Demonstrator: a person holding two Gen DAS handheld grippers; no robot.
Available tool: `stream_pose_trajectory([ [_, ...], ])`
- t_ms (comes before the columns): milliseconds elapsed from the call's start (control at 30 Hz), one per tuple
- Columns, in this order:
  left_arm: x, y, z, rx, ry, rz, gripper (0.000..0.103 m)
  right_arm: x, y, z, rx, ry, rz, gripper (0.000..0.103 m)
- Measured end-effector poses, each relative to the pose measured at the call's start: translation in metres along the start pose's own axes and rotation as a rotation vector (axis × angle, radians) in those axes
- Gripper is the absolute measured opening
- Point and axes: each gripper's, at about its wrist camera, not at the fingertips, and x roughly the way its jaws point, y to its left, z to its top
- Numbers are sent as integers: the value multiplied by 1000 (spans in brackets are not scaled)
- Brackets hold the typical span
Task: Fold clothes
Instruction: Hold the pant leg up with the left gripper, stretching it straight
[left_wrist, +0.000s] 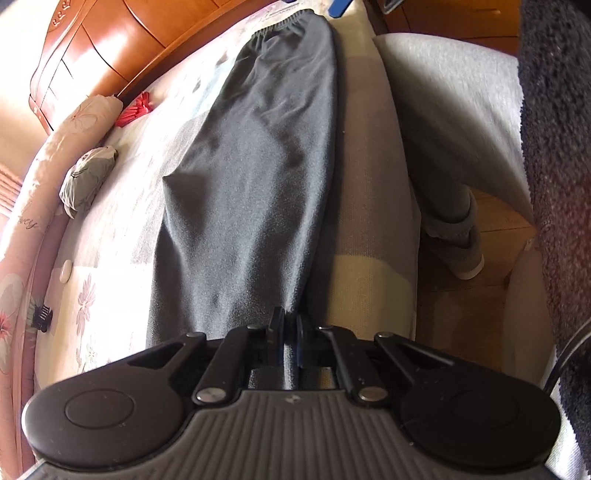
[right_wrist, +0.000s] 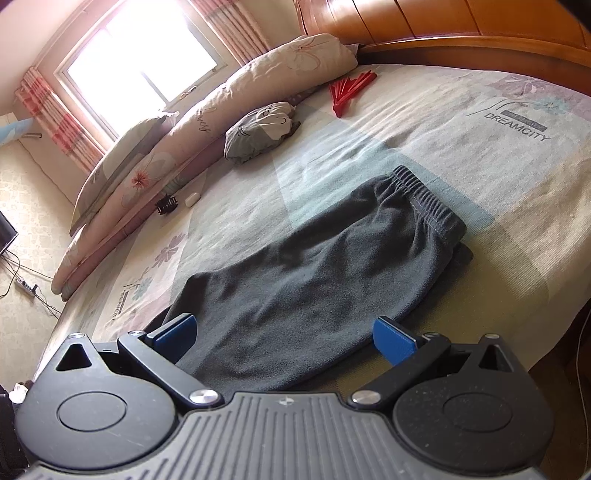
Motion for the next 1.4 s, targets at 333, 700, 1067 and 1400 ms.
stream_pose_trajectory([
  [333,-22,26,-1,-66,-52,10,0,0,-6,0,22,-9,-16,103],
  [700,-24,33,-13,-181,-59,-19,0,11,-34,0,114,-16,6,79],
  [1067,-29,49,-13,-232,-75,18,0,50,-23,-15,250,160,210,80],
  [1400,-29,50,-17,-248,-76,12,0,47,-37,-3,250,84,42,49],
])
